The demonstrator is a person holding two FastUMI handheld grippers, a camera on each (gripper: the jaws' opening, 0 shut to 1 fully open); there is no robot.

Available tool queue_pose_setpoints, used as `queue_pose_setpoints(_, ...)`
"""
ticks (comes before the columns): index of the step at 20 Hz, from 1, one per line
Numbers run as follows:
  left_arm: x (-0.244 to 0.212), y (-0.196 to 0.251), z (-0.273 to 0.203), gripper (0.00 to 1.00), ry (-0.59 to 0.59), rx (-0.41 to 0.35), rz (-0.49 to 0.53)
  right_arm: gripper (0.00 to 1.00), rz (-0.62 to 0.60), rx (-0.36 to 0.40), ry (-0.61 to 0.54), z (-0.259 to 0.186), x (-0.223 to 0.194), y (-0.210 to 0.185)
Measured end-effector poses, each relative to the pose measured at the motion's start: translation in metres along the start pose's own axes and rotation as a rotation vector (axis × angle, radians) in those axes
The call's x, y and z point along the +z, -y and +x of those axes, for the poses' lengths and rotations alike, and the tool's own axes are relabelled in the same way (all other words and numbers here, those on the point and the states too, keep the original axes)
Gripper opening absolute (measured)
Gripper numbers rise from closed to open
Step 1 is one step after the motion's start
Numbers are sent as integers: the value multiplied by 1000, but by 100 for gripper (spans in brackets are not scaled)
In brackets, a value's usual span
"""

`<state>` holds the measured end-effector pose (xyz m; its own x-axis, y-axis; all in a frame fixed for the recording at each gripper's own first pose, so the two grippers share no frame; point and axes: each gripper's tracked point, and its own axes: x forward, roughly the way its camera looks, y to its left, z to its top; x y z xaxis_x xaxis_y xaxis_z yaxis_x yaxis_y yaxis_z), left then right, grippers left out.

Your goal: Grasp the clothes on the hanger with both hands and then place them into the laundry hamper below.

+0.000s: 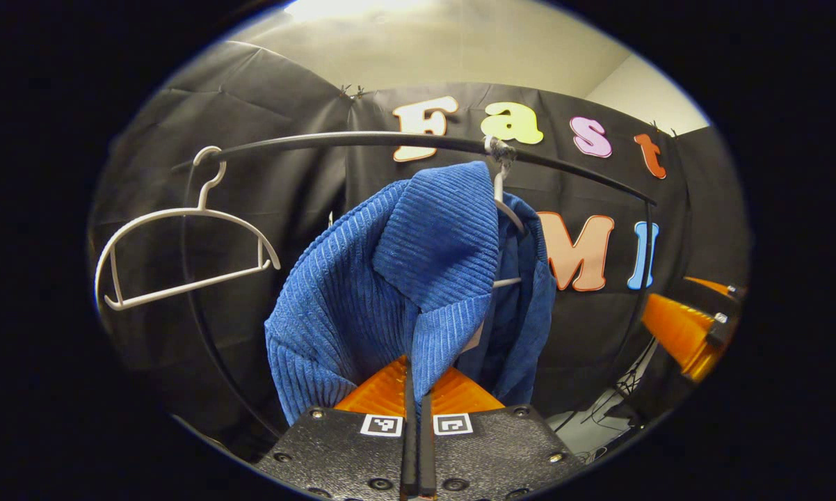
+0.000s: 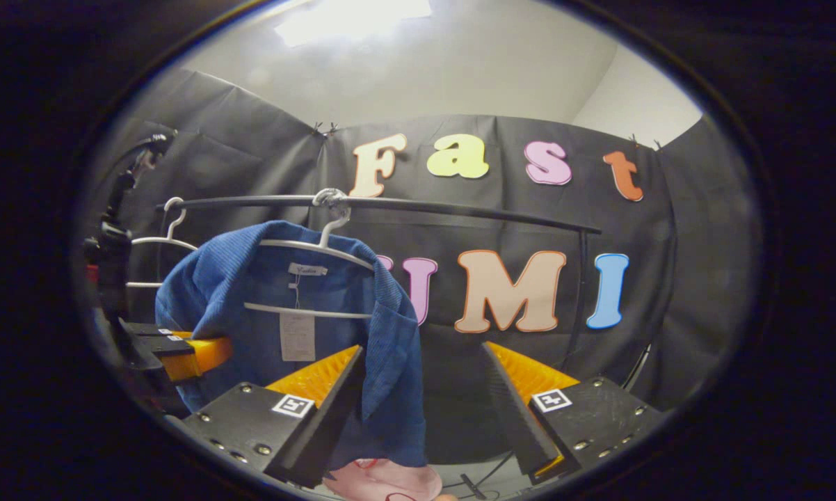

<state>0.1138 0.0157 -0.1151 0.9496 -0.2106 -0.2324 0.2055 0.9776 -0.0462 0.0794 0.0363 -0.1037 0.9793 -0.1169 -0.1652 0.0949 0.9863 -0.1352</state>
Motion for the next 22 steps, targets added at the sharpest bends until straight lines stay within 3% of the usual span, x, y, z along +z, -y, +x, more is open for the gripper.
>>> queue_pose_setpoints(6, 10, -1, -13, 2, -6, 14, 7, 98, 28, 72, -46, 64, -32, -24)
queue_pose_setpoints(15, 37, -19, -32, 2, 47, 110, 10, 98, 57, 133, -149, 141, -88, -60)
queue_pose_setpoints(17, 44, -20, -35, 1, 58, 119, 13, 94, 53, 126, -173, 149, -102, -63)
queue_pose_setpoints(18, 48, -21, -37, 3, 63, 123, 16, 82, 52, 124, -183, 152, -108, -65)
queue_pose_setpoints(21, 57, -20, -41, 1, 83, 131, 36, 80, 37, 97, -219, 164, -125, -58)
queue_pose_setpoints(22, 61, -20, -43, 1, 94, 133, 45, 69, 34, 92, -230, 166, -128, -55)
